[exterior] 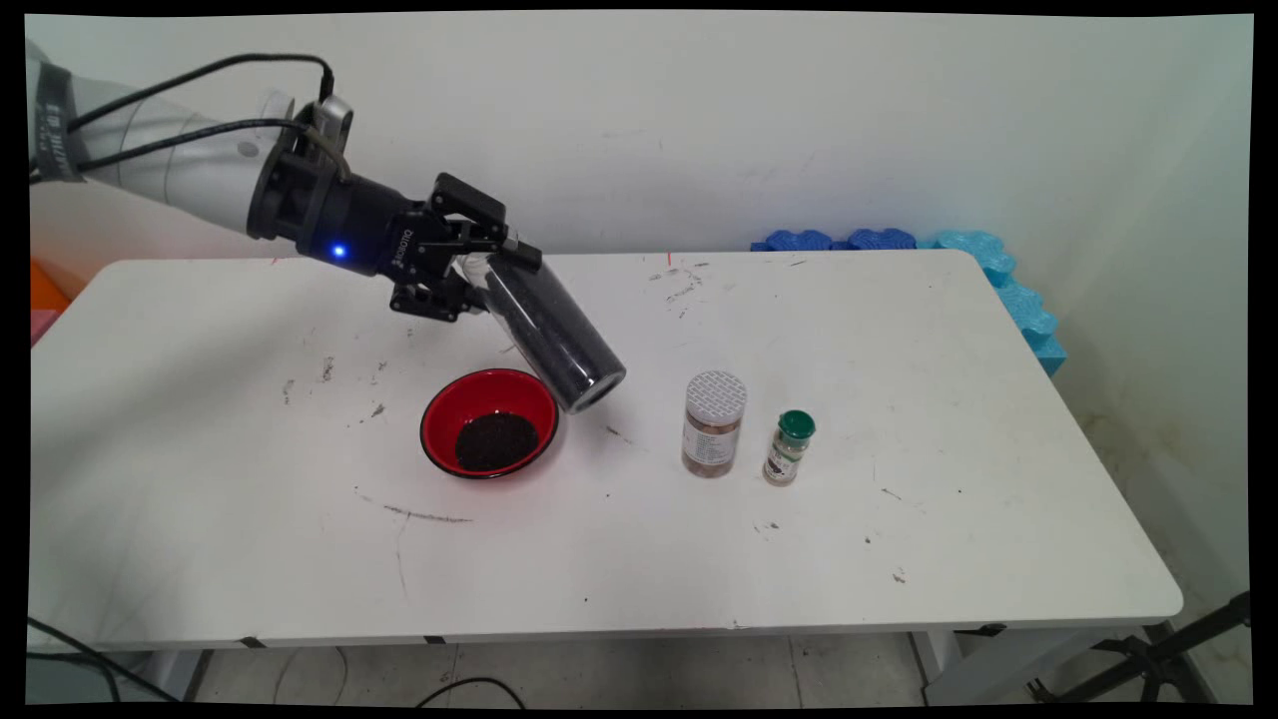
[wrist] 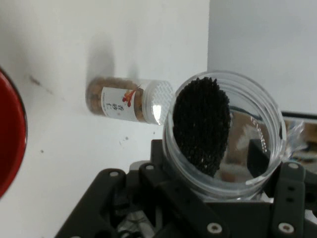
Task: Pour the black seasoning powder in the red bowl, then place the picked object on the table
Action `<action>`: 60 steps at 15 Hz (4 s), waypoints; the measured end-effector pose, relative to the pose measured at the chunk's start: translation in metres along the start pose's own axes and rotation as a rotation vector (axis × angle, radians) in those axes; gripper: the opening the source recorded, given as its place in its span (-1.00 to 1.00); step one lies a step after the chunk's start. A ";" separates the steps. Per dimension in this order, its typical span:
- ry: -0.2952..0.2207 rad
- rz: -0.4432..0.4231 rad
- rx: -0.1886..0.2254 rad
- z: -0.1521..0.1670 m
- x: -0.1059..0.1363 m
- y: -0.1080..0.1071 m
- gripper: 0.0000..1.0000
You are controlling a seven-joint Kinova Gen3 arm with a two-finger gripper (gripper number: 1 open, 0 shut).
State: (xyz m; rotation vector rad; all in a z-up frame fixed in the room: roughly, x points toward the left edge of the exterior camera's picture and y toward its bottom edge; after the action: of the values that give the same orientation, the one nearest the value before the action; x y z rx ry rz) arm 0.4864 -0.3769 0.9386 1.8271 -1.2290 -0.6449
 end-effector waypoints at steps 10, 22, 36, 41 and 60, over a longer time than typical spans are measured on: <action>-0.035 0.466 0.005 0.005 -0.005 0.021 -1.00; 0.018 1.100 0.063 0.025 -0.003 0.047 -1.00; 0.041 1.408 0.095 0.053 -0.014 0.055 -1.00; 0.028 1.377 0.110 0.067 -0.022 0.035 -1.00; -0.004 1.315 0.165 0.135 -0.029 -0.022 -1.00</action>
State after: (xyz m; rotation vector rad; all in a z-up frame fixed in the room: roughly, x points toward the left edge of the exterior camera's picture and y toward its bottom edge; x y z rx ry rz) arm 0.3821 -0.3926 0.8473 0.7639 -2.1227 0.2127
